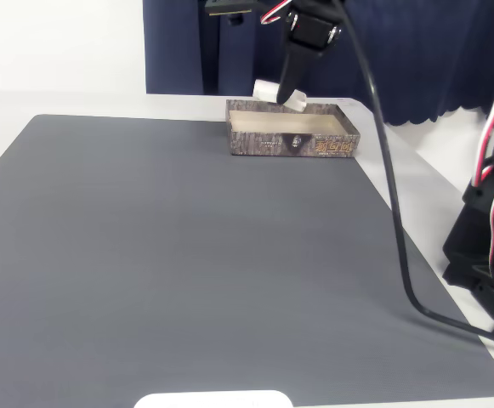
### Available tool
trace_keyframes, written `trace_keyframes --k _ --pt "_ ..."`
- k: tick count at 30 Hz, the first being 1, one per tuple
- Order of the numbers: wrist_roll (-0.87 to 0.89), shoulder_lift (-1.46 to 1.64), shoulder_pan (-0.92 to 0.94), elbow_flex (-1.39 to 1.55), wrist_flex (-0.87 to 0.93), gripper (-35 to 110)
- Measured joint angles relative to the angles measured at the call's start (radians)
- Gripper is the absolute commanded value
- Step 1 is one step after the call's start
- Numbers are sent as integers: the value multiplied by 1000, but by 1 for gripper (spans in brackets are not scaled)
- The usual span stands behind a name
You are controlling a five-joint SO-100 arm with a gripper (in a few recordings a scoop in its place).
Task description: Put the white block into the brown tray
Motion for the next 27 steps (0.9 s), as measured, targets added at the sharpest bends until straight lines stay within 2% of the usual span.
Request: trace_keyframes --k 10,19,27 --pt "-144 -293 110 -359 104 0" --pt "-328 -499 126 -617 192 0" --pt "-422 -588 126 -713 225 0"
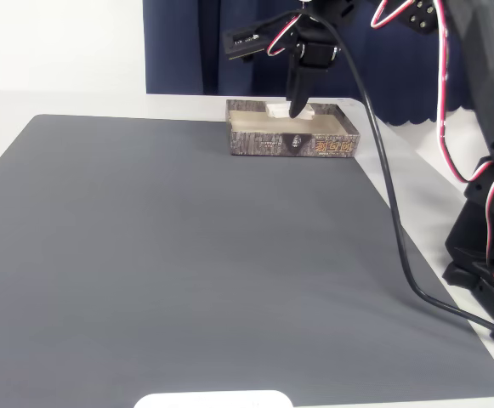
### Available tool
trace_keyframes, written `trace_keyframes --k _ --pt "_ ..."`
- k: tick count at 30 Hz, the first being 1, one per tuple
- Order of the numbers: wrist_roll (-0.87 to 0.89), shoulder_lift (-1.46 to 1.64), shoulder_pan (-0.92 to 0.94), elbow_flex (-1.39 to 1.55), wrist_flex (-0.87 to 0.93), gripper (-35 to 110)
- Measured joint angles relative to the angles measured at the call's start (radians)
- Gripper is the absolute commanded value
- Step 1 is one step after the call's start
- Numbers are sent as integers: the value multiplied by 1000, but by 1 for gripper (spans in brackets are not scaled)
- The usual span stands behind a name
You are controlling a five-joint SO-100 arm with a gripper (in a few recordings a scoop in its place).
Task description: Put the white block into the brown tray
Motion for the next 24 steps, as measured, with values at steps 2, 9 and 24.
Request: trace_keyframes --k 2,9,24 --pt "-20 -34 0 -46 9 0" --pt "-34 -140 0 -204 48 0" --pt "2 -270 -2 -328 75 1"
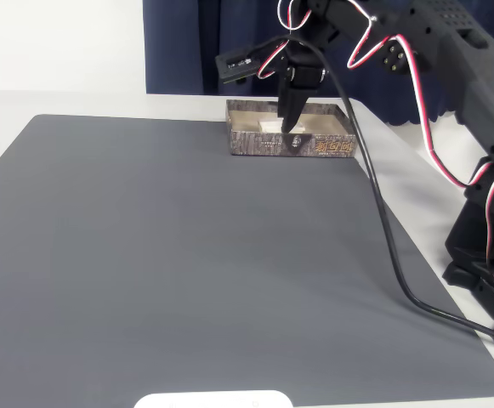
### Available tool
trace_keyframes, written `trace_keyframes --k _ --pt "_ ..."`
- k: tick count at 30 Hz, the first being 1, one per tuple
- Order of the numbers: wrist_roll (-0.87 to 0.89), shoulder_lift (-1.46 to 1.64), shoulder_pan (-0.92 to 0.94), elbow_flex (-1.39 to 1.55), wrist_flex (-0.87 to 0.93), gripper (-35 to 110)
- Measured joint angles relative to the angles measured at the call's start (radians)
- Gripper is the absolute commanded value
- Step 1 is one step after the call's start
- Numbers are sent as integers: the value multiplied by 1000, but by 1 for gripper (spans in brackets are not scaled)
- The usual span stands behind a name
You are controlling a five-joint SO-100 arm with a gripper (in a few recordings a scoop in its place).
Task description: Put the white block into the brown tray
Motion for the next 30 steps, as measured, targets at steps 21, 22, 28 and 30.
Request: trace_keyframes --k 21,22,28,30 --pt "9 0 3 0 -43 35" --pt "12 0 3 0 -43 36" --pt "31 0 3 0 -44 37" --pt "32 0 3 0 -52 37"
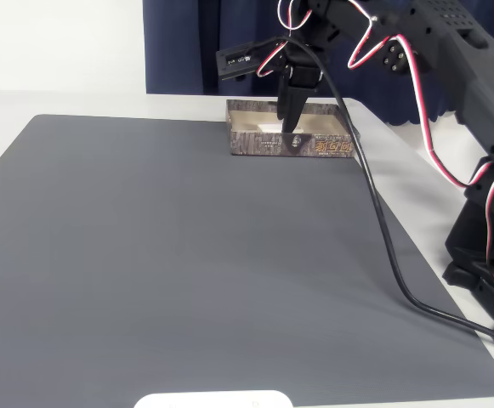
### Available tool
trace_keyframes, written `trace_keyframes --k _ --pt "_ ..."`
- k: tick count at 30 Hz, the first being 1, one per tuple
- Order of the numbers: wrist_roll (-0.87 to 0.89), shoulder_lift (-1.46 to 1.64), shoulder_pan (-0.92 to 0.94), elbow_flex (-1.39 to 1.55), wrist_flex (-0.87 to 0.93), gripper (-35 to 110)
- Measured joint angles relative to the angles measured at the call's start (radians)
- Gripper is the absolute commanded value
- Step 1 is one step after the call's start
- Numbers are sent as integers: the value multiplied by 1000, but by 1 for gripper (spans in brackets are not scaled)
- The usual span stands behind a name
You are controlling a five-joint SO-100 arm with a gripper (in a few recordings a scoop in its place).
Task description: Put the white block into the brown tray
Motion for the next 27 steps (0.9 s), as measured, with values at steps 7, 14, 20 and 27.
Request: trace_keyframes --k 7,14,20,27 --pt "18 35 -6 35 -6 28" --pt "77 296 -71 333 -6 3" --pt "210 592 -170 730 -3 0" --pt "374 893 -287 1015 69 0"
